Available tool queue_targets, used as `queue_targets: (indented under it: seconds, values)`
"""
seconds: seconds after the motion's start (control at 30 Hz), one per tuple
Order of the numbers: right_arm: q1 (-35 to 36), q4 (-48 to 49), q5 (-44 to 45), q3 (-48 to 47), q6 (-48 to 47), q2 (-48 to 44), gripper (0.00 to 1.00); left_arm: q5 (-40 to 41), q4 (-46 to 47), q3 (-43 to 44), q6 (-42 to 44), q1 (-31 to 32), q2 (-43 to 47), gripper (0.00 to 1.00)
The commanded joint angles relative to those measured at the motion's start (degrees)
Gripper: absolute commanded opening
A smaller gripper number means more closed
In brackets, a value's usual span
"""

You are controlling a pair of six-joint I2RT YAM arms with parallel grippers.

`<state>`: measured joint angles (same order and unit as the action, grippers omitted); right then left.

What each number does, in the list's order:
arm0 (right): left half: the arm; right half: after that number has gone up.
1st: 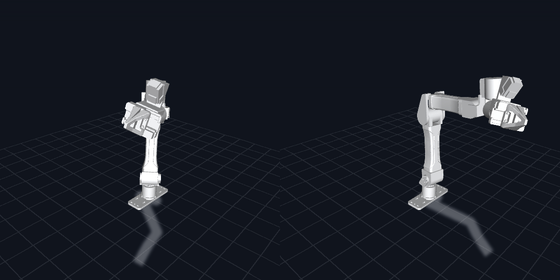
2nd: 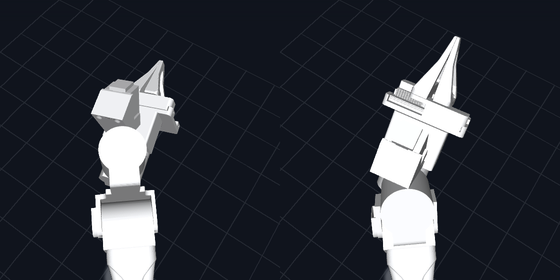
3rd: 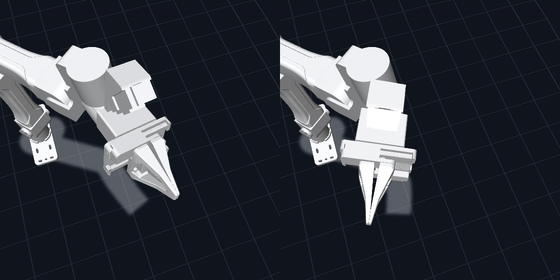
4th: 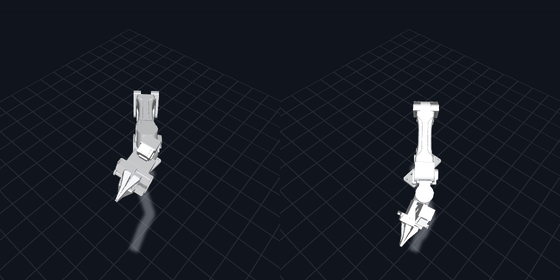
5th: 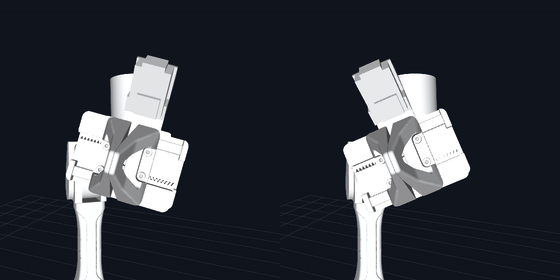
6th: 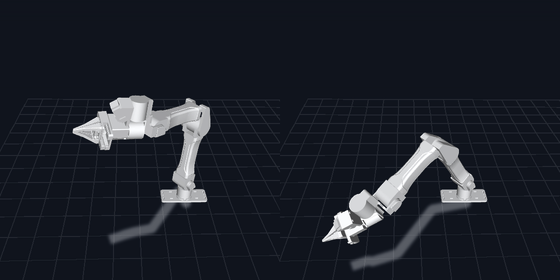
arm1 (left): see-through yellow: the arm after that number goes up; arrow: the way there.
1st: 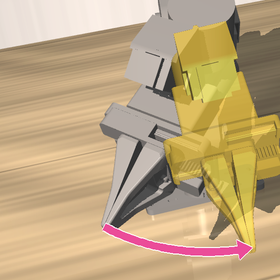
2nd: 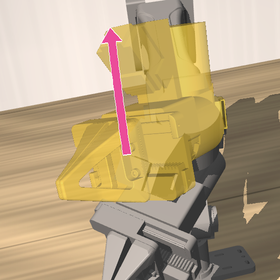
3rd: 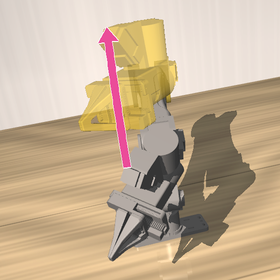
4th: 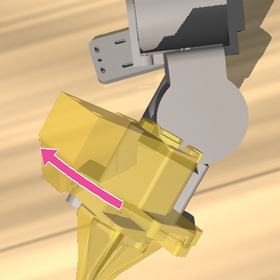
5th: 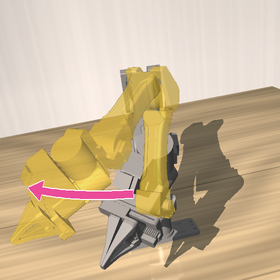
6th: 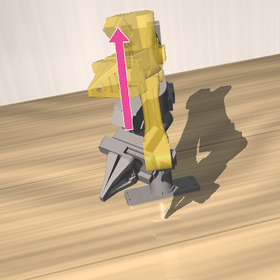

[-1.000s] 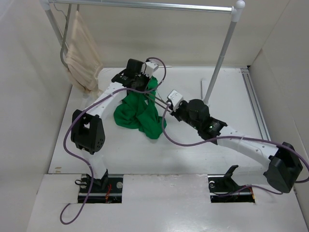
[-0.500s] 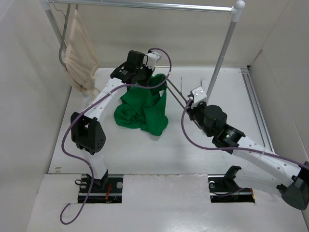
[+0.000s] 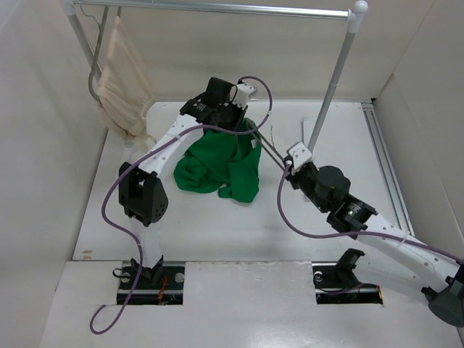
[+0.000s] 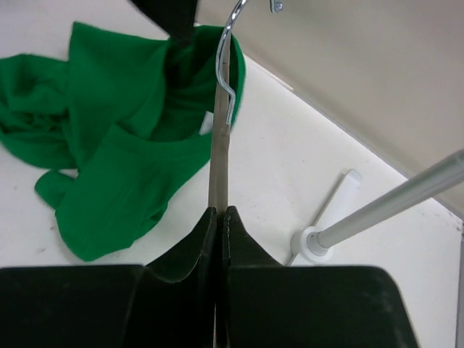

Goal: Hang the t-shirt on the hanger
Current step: Place tshirt on hanger

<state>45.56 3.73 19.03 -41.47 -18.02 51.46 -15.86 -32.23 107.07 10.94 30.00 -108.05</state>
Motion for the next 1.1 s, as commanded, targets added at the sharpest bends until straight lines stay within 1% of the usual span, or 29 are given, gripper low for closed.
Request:
queue_targets:
  seconds: [0.0,0.13,0.3,0.37,0.43,0.5,0.63,0.67,0.83,0.9,0.97,1.07]
  values:
    - [-1.26,4.45,-12.06,1.92,-2.81,-2.07,0.00,-2.08,-0.91,5.16,-3.64,-0.20,-1.46,0.00]
    - [-3.10,5.68,-18.05,5.52,-1.14,-3.30,0.00,-2.07,-0.38,5.79,-2.94,-0.20,-1.38,0.00]
    - [-4.87,8.40,-19.46,5.53,-1.14,-2.60,0.00,-2.07,-2.75,5.26,-1.01,0.32,-0.32,0.00]
    - [-6.36,9.02,-20.78,3.60,-1.14,-0.24,0.00,-2.07,-2.75,3.95,-1.01,0.32,0.38,0.00]
    - [-6.36,9.02,-22.36,2.90,-1.14,1.18,0.00,-1.55,-2.75,3.94,-0.49,0.32,0.38,0.00]
    - [-6.36,9.02,-21.76,2.89,-0.27,2.23,0.00,-1.55,-2.75,3.94,0.04,0.94,0.91,0.00]
    - [-6.88,9.02,-16.05,2.89,0.35,3.29,0.00,-1.02,-3.98,3.94,1.27,1.47,1.44,0.00]
    - [-6.89,9.02,-13.34,2.89,0.36,3.29,0.00,-0.23,-3.98,3.94,2.15,1.47,1.44,0.00]
    - [-7.42,7.61,-7.43,1.57,0.88,3.29,0.00,1.36,-5.30,3.94,4.79,1.47,2.58,0.00]
    - [-7.42,7.61,-6.82,1.04,0.27,3.29,0.00,1.36,-5.83,3.94,5.32,1.47,3.10,0.00]
    - [-7.42,10.06,-8.12,1.04,-1.40,4.60,0.00,0.22,-5.83,3.94,5.32,1.47,3.11,0.00]
    - [-8.55,16.82,-14.26,1.04,-2.02,7.76,0.00,-5.40,-5.21,3.94,3.84,1.47,3.72,0.00]
